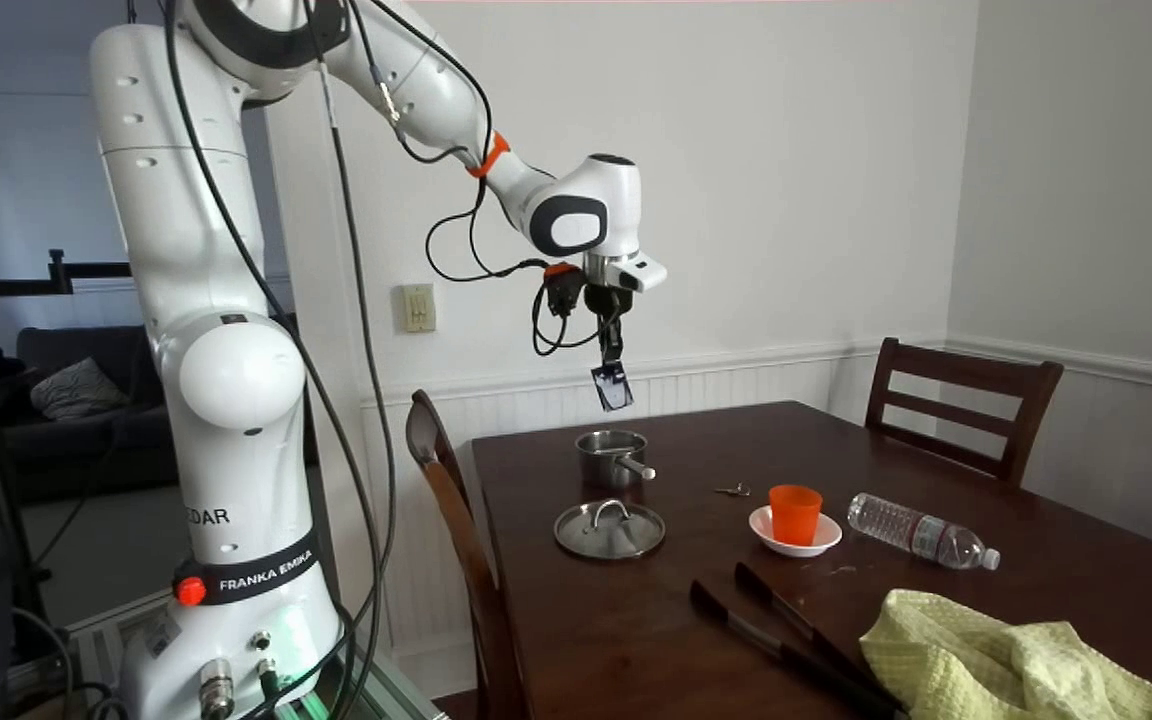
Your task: Move the silver object from the pot to the table
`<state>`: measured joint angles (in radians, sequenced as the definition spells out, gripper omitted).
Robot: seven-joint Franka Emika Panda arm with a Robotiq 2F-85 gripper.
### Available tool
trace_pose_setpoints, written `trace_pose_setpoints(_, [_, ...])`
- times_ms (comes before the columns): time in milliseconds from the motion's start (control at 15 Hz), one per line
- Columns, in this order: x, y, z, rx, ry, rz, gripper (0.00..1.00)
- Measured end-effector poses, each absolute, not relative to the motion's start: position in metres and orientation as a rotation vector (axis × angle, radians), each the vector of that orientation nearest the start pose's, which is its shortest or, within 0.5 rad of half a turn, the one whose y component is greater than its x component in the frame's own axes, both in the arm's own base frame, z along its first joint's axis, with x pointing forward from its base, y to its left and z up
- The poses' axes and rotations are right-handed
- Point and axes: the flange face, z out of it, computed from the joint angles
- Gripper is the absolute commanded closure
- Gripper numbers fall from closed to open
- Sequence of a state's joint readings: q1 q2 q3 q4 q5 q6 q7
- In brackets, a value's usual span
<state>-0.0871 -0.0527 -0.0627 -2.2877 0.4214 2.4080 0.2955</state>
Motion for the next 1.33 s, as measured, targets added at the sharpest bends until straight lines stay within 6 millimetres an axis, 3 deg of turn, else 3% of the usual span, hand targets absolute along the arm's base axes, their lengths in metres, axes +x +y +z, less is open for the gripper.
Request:
trace_pose_setpoints(133, [0.488,-0.104,0.395,-2.580,1.106,-0.216,0.93])
trace_pose_setpoints(267, [0.471,-0.111,0.398,-2.562,1.131,-0.223,0.98])
trace_pose_setpoints(533, [0.469,-0.113,0.396,-2.553,1.169,-0.230,0.98])
trace_pose_setpoints(733, [0.468,-0.153,0.389,-2.532,1.354,-0.321,0.98])
trace_pose_setpoints(1067, [0.453,-0.245,0.349,-2.404,1.710,-0.353,0.98])
trace_pose_setpoints(1200, [0.454,-0.267,0.322,-2.349,1.822,-0.317,0.98])
trace_pose_setpoints(1333, [0.461,-0.277,0.293,-2.311,1.913,-0.270,0.98])
